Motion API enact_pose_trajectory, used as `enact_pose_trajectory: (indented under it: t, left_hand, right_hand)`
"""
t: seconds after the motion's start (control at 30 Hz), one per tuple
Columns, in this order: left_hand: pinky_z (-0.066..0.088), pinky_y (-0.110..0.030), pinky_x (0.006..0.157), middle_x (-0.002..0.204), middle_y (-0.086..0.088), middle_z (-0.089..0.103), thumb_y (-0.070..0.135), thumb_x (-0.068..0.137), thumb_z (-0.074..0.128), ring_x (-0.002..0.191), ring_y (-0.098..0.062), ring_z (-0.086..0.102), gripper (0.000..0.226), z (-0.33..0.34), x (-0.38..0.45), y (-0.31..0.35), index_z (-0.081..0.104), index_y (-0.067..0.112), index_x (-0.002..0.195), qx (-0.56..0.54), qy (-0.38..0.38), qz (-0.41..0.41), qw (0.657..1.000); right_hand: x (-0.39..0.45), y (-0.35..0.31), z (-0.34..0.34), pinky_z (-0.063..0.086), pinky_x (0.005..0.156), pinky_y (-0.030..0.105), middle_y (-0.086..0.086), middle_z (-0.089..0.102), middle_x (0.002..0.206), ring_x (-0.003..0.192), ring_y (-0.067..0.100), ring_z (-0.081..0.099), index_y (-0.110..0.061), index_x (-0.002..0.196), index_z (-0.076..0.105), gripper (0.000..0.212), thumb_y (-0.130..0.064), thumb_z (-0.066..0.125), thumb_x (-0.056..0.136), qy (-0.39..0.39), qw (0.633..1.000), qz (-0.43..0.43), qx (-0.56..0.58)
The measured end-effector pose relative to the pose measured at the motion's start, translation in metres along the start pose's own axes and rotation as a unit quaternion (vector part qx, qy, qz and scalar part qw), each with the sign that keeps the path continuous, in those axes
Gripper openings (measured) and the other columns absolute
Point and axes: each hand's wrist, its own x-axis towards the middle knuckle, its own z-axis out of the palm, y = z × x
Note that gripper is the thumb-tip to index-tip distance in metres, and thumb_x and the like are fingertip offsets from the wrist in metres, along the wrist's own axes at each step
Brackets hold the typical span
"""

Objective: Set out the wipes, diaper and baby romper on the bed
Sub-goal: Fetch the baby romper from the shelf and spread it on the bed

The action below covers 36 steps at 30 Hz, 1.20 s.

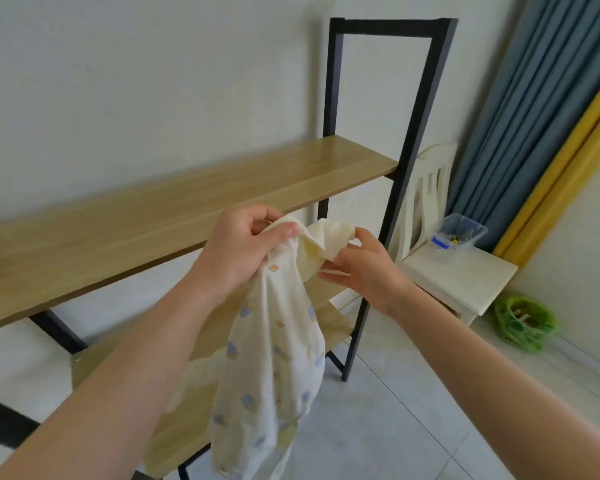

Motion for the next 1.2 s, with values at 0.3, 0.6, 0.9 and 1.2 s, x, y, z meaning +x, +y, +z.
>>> enact_pose_trajectory:
  t: [0.3, 0.6, 0.9, 1.2]
  left_hand:
    - [0.049, -0.015, 0.055, 0.064, 0.007, 0.072, 0.034, 0.085, 0.068, 0.06, -0.005, 0.065, 0.015, 0.055, -0.003, -0.025, 0.073, 0.023, 0.076, -0.021, -0.025, -0.024, 0.999]
    - [0.046, -0.01, 0.051, 0.063, 0.014, 0.071, 0.023, 0.084, 0.069, 0.056, 0.003, 0.063, 0.009, 0.074, -0.004, -0.059, 0.07, 0.023, 0.075, 0.001, -0.045, -0.048, 0.998]
    - [0.045, -0.012, 0.056, 0.071, 0.014, 0.071, 0.029, 0.083, 0.067, 0.063, 0.006, 0.062, 0.007, 0.075, -0.003, -0.089, 0.066, 0.033, 0.077, 0.065, -0.022, -0.065, 0.996]
    - [0.041, -0.007, 0.051, 0.084, 0.008, 0.064, 0.021, 0.087, 0.064, 0.067, 0.001, 0.059, 0.018, 0.074, -0.003, -0.108, 0.06, 0.039, 0.085, 0.053, -0.059, -0.04, 0.996]
  right_hand:
    - [-0.046, 0.043, -0.026, 0.057, 0.068, 0.022, 0.015, 0.068, 0.107, 0.092, 0.02, 0.07, -0.034, 0.141, 0.02, 0.077, -0.029, 0.07, 0.084, 0.06, 0.981, 0.068, -0.171]
    - [-0.062, 0.063, -0.056, 0.054, 0.066, 0.018, -0.002, 0.072, 0.09, 0.08, 0.008, 0.068, -0.016, 0.107, 0.07, 0.027, -0.029, 0.068, 0.084, 0.135, 0.961, 0.085, -0.224]
    - [-0.057, 0.07, -0.057, 0.055, 0.074, 0.043, 0.008, 0.066, 0.084, 0.074, 0.019, 0.062, -0.014, 0.087, 0.058, 0.026, -0.039, 0.057, 0.09, 0.167, 0.924, 0.011, -0.344]
    - [-0.066, 0.075, -0.045, 0.055, 0.074, 0.029, -0.01, 0.065, 0.085, 0.082, 0.007, 0.062, -0.028, 0.086, 0.058, 0.014, -0.042, 0.06, 0.087, 0.235, 0.898, -0.039, -0.371]
